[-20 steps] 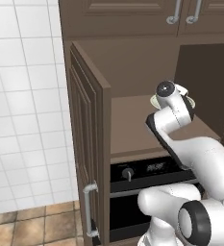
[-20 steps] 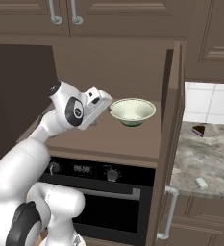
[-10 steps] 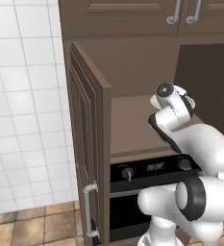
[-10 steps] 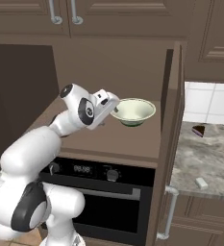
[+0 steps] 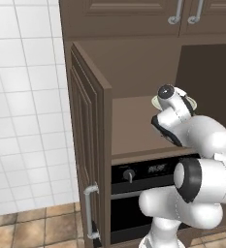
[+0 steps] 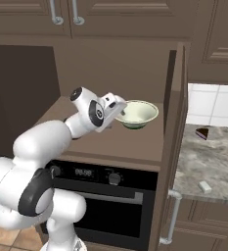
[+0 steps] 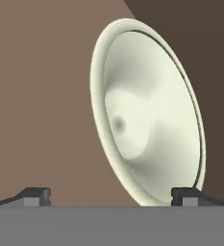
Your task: Pick both bowls and place them on the counter. Then place the cream cheese stick in one bowl and place the marshmallow in the other bowl.
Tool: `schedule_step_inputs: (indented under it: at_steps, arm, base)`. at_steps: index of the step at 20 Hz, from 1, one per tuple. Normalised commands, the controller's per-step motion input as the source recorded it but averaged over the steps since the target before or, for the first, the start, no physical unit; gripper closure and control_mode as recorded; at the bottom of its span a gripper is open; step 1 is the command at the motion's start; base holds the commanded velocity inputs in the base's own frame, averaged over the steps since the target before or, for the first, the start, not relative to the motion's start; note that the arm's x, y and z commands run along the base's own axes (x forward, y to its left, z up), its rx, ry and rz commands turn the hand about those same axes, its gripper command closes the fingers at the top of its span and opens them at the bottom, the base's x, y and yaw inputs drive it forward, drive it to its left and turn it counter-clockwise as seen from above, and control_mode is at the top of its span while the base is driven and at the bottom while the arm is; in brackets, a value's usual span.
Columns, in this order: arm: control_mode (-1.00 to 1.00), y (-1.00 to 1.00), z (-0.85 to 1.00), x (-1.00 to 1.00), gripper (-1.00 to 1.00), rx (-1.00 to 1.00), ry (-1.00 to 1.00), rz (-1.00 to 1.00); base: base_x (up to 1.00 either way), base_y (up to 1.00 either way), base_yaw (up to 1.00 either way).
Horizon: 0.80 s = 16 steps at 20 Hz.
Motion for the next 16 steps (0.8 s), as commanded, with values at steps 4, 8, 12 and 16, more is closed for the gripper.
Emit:
schedule_step_inputs:
  at_steps: [4,8,12,16]
  arm:
    - [-1.0,-0.1,-0.18,0.25,-1.0,0.0,0.0,0.0]
    - [-1.0,-0.1,-0.16,0.26,-1.0,0.0,0.0,0.01]
    - [-1.0,-0.08,-0.16,0.29,-1.0,0.0,0.0,0.01]
    - [-1.0,-0.09,-0.16,0.31,-1.0,0.0,0.0,0.03]
  base:
    - [0.0,0.0,0.0]
    - [0.0,0.0,0.0]
    - [0.0,0.0,0.0]
    - [0.0,0.0,0.0]
